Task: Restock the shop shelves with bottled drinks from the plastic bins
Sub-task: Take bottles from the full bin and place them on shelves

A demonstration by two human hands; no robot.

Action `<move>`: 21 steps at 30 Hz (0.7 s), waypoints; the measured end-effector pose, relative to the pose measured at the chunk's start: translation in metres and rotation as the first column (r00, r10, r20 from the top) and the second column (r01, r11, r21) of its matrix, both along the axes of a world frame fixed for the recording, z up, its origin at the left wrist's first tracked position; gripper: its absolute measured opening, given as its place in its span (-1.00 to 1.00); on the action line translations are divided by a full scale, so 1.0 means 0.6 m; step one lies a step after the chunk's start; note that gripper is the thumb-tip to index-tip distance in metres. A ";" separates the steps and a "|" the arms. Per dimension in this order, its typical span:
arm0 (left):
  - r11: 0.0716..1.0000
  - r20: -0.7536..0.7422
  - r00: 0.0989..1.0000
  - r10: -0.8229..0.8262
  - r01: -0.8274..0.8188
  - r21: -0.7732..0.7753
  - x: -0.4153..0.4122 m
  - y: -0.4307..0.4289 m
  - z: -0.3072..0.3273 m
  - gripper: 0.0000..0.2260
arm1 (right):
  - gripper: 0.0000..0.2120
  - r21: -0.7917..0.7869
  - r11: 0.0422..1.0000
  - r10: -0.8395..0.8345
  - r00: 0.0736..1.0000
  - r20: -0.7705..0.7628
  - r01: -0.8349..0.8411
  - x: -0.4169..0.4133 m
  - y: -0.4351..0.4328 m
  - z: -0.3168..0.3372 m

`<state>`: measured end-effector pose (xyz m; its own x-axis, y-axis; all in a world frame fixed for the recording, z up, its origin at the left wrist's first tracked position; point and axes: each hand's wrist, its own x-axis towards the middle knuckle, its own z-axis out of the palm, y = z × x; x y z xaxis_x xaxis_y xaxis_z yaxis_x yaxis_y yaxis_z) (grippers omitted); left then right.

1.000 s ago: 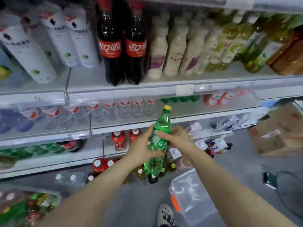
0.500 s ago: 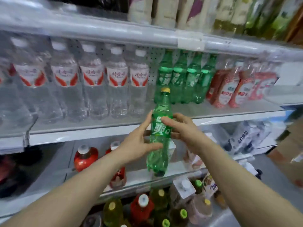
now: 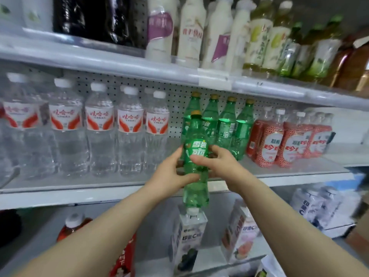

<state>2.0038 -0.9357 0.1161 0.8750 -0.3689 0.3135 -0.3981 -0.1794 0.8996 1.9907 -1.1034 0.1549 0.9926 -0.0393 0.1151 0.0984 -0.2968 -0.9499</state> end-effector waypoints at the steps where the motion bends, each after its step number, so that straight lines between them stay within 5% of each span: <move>1: 1.000 0.020 0.999 0.028 -0.028 0.014 0.011 -0.004 0.008 -0.41 | -0.30 0.000 1.000 -0.007 1.000 0.018 0.007 0.010 -0.002 0.010; 4: 0.994 0.043 0.994 0.096 -0.098 0.039 0.043 -0.017 0.025 -0.50 | -0.30 0.034 0.999 -0.010 0.997 0.080 0.007 0.036 -0.005 0.031; 9: 0.980 0.079 0.986 0.149 -0.158 0.121 0.090 -0.033 0.031 -0.23 | -0.47 0.144 0.988 0.031 0.994 0.108 -0.046 0.078 -0.016 0.034; 13: 0.980 0.042 0.984 0.176 -0.179 0.086 0.119 -0.052 0.023 -0.09 | -0.22 0.162 0.986 0.010 0.986 0.169 -0.038 0.102 -0.024 0.024; 21: 0.958 0.061 0.957 0.283 -0.284 0.019 0.147 -0.085 -0.009 -0.10 | -0.28 0.196 0.978 0.017 0.967 0.253 -0.068 0.132 -0.040 -0.010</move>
